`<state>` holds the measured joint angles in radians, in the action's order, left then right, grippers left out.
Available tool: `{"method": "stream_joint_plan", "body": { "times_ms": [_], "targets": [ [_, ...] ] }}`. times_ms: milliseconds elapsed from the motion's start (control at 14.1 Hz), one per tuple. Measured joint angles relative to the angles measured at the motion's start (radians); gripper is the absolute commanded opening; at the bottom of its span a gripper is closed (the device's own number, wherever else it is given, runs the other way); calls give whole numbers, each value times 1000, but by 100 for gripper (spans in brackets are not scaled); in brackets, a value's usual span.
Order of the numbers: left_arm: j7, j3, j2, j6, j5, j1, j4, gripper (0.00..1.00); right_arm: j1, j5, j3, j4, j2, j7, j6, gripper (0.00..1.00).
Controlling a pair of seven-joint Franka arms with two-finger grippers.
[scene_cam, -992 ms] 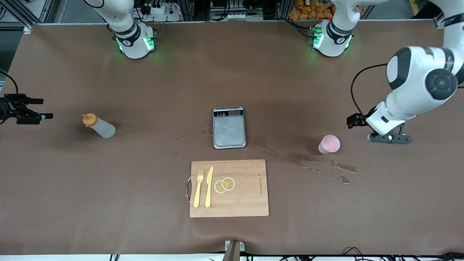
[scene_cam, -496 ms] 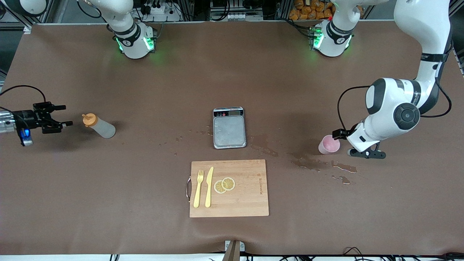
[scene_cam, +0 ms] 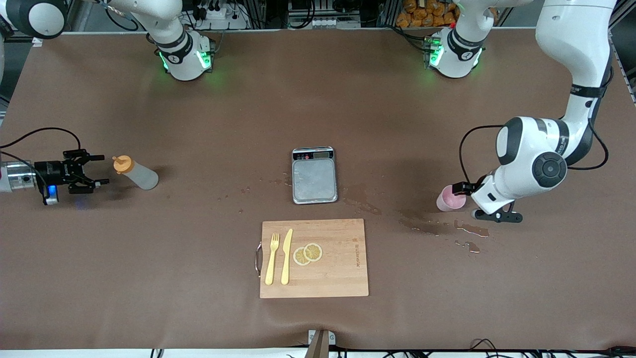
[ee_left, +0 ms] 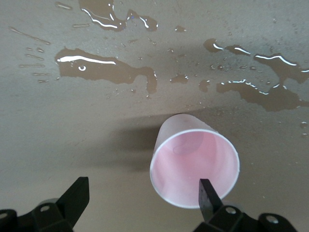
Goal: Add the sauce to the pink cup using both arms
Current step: 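Grasp the cup with the left gripper while the right gripper grasps the bottle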
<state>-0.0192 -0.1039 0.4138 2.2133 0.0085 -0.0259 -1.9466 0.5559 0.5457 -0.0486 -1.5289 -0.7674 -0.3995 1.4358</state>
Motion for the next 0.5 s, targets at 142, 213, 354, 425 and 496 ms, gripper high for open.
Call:
{"method": "stream_joint_plan", "body": {
  "times_ms": [142,213,354,425,496],
  "targets": [
    [0,0,28,6,0,0,8,42,1,21,0,0,-19,-9,7,100],
    [0,0,41,8,0,0,13,2,1,25,0,0,-33,-9,7,100],
    [0,0,60,11,0,0,22,0,5,66,0,-1,-71,-9,1,100],
    [0,0,65,11,0,-1,25,0,14,112,-1,-1,-93,-9,-10,100],
    [0,-1,67,12,0,-1,27,0,28,158,-1,-1,-114,-9,-28,100]
  ]
}}
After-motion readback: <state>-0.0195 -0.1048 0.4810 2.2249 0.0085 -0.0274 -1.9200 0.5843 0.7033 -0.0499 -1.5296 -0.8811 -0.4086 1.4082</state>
